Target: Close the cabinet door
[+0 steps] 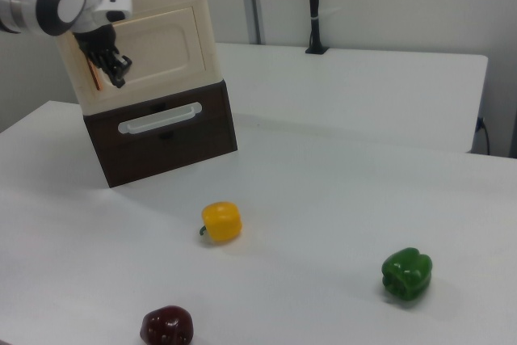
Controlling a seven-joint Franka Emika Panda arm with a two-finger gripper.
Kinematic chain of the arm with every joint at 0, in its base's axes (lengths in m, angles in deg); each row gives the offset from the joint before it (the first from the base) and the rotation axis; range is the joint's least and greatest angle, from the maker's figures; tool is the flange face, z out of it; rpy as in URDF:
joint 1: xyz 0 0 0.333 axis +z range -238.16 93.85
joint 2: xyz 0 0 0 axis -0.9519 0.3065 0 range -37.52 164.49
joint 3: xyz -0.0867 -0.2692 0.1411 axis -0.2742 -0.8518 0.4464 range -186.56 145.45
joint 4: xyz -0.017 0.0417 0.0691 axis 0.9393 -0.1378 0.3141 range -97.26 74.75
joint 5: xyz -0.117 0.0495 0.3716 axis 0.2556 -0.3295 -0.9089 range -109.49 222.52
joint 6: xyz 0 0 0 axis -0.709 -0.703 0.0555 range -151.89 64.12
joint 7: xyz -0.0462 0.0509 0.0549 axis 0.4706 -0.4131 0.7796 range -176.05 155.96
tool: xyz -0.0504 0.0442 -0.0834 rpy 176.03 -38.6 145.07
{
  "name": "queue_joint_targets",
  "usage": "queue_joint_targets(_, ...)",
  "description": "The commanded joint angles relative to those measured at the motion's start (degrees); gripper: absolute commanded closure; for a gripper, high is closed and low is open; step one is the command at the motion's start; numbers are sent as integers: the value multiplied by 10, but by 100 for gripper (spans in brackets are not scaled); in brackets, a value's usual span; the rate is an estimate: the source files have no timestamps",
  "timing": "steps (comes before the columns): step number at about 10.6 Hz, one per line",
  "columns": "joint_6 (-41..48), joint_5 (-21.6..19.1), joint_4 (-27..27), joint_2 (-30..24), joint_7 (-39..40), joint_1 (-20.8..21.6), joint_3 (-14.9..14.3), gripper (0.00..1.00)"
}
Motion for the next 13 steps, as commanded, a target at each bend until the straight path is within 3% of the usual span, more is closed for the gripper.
queue_joint_targets(1, -23, 29, 5, 1, -60, 25, -4, 88)
queue_joint_targets(3, -64, 32, 15, 17, -89, 37, -4, 88)
queue_joint_targets(5, -93, 67, 20, 30, -122, 44, -4, 88)
queue_joint_targets(8, -92, 68, 20, 36, -126, 45, -3, 88)
queue_joint_targets(10, -81, 65, 16, 30, -122, 40, -4, 88)
queue_joint_targets(13, 30, 52, 10, 17, -66, -4, -4, 88)
